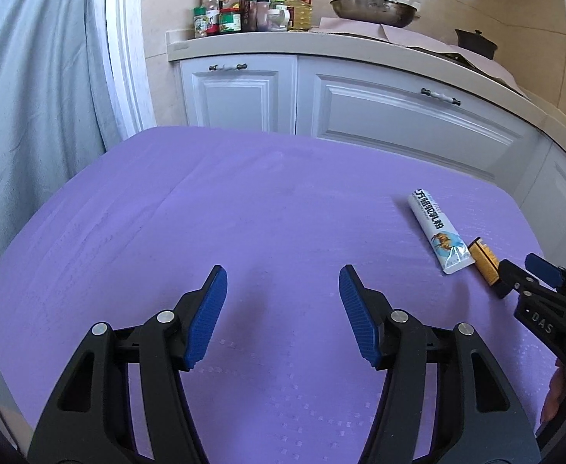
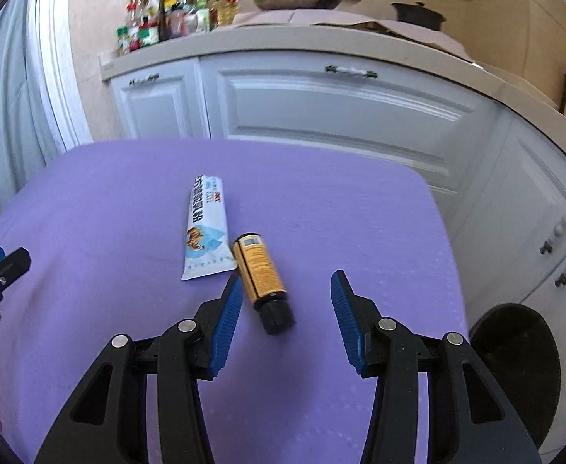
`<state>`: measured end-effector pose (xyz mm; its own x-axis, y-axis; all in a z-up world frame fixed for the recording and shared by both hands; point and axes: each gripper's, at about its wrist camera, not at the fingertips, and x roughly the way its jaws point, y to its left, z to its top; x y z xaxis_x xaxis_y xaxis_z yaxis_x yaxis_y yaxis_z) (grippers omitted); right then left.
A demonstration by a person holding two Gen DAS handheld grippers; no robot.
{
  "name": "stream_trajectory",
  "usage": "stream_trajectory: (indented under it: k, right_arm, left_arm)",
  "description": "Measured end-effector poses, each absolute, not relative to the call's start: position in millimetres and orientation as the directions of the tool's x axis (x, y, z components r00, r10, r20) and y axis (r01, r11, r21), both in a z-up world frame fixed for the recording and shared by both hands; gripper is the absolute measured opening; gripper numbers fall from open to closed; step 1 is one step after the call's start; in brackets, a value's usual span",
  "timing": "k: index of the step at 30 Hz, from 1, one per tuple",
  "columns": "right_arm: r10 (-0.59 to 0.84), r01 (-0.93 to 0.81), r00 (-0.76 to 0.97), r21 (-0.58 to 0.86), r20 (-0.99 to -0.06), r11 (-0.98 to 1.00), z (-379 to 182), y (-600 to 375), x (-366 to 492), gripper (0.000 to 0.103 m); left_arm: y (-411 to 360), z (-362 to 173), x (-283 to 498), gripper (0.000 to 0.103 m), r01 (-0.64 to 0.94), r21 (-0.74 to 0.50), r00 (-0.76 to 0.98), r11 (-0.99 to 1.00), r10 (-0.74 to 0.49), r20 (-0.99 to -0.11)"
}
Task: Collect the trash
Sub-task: 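Grasp the amber bottle with the right tool and lift it, then grasp the white printed tube with the left tool while the right tool carries the bottle over the bin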
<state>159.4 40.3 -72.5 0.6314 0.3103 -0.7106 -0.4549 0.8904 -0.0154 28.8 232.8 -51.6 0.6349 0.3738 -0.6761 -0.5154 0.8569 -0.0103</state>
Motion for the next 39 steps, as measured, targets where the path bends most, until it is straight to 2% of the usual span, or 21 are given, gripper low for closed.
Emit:
stream_trajectory:
  k: [10,13,14,22,32,35,39]
  right_arm:
    - [0.267,-0.477,0.582,-0.057,-0.768,0.877,-87,54,169,0.046]
    - [0.273,-0.485,0.564,-0.045,-0.780,0.874,-90,53,172,0.035]
    - [0.280,-0.490,0.552,-0.034,-0.786,0.871,-91,52,173,0.027]
    - [0.277,-0.468,0.581,-0.036,-0.766,0.883,-85,38,175,0.026]
    - [0.195,-0.322,0.669,-0.043,-0.717,0.946,-67,-33,183,0.026]
    - [0.168,-0.275,0.685,-0.038,-0.708,0.961,-66,-57,186,0.026]
    - [0.139,-0.226,0.697,-0.031,-0.703,0.974,-67,-84,189,0.026]
  left_arm:
    - [234,-58,41,0.059,-0.497,-0.030,0.640,0.867,0.343,-0.688]
    - [229,-59,45,0.059,-0.486,-0.032,0.644,0.873,0.333,-0.689]
    - [227,-59,47,0.059,-0.481,-0.032,0.645,0.876,0.329,-0.689]
    - [199,-59,73,0.060,-0.415,-0.030,0.665,0.909,0.280,-0.692]
    - [156,-67,124,0.060,-0.322,-0.025,0.667,0.946,0.208,-0.716]
    - [147,-69,139,0.067,-0.314,-0.022,0.662,0.949,0.202,-0.721]
    - [139,-74,158,0.068,-0.314,-0.002,0.647,0.949,0.212,-0.732]
